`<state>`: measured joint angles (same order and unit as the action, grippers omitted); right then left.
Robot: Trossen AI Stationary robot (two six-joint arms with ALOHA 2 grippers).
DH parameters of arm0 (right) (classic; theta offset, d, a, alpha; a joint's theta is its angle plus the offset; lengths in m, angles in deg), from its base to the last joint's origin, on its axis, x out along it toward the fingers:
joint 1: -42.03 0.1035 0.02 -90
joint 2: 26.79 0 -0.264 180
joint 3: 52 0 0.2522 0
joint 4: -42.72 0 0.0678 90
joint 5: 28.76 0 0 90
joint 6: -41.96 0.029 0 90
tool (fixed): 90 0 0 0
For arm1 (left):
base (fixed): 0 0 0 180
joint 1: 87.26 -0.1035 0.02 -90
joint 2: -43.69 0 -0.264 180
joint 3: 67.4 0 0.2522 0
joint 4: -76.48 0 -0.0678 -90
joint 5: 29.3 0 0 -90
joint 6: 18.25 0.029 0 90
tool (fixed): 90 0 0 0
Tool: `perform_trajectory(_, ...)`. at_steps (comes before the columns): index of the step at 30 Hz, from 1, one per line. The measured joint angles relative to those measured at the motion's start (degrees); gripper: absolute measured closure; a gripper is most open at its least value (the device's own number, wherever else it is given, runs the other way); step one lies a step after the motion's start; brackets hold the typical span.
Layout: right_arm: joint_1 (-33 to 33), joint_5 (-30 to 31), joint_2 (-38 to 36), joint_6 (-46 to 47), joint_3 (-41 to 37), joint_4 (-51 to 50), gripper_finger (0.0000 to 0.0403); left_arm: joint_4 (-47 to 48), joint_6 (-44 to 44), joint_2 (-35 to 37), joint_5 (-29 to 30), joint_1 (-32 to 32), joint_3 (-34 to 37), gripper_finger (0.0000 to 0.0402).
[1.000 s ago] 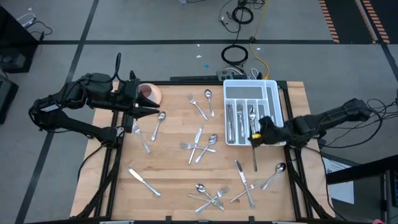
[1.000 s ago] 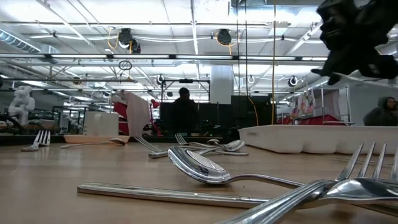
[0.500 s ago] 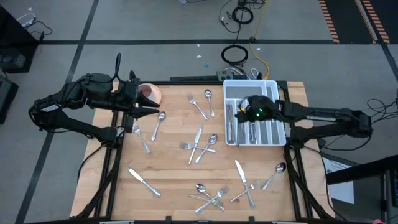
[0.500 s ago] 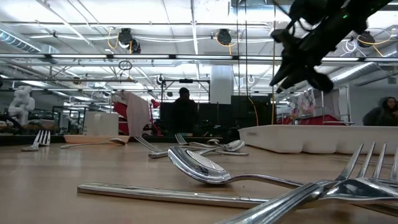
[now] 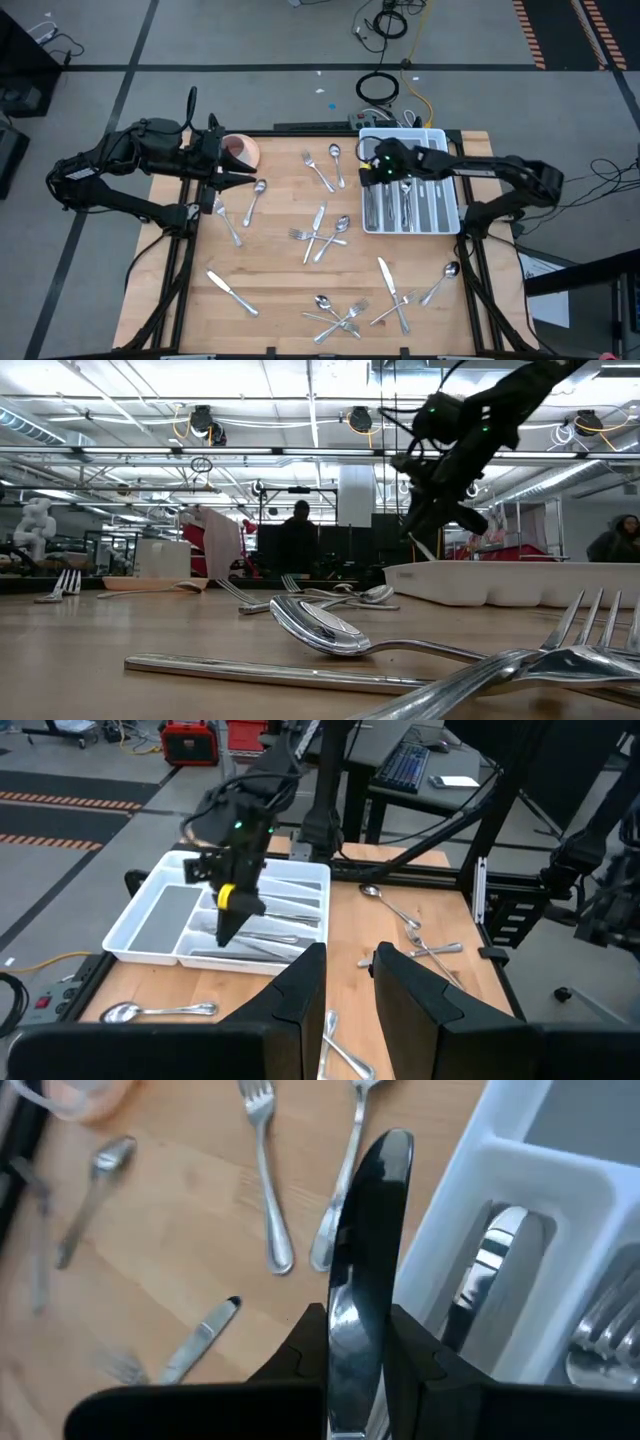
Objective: Sort silverware
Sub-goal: Put the silver knife into the white cutlery tray, then put the silver fork into the white cutlery tray
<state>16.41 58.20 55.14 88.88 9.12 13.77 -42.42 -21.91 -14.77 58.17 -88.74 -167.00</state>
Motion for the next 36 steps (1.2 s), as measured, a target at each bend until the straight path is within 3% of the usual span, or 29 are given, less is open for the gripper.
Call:
perform_trajectory(7,0.1,1.5,7.1,-0.8,3.6,-5.2,0.0381,0.2,0.0,0.0,0.0,0.0,0.0,0.0311)
perform_trajectory(16,0.1,5.3,8.4,-0.4,3.6,-9.2,0.0379,0.2,1.0,0.0,0.3,0.0,0.0,0.0311)
perform_trajectory(26,0.1,6.4,8.5,-1.9,3.4,-9.3,0.02,0.2,1.1,0.0,1.3,0.0,0.0,0.0311)
perform_trajectory(30,0.1,5.7,7.6,-2.9,3.4,-7.8,0.0181,0.2,1.1,0.0,1.3,0.0,0.0,0.0311)
perform_trajectory(36,0.1,4.3,0.7,-8.3,6.1,-7.2,0.0192,0.1,1.1,0.0,1.3,0.0,0.0,0.0311)
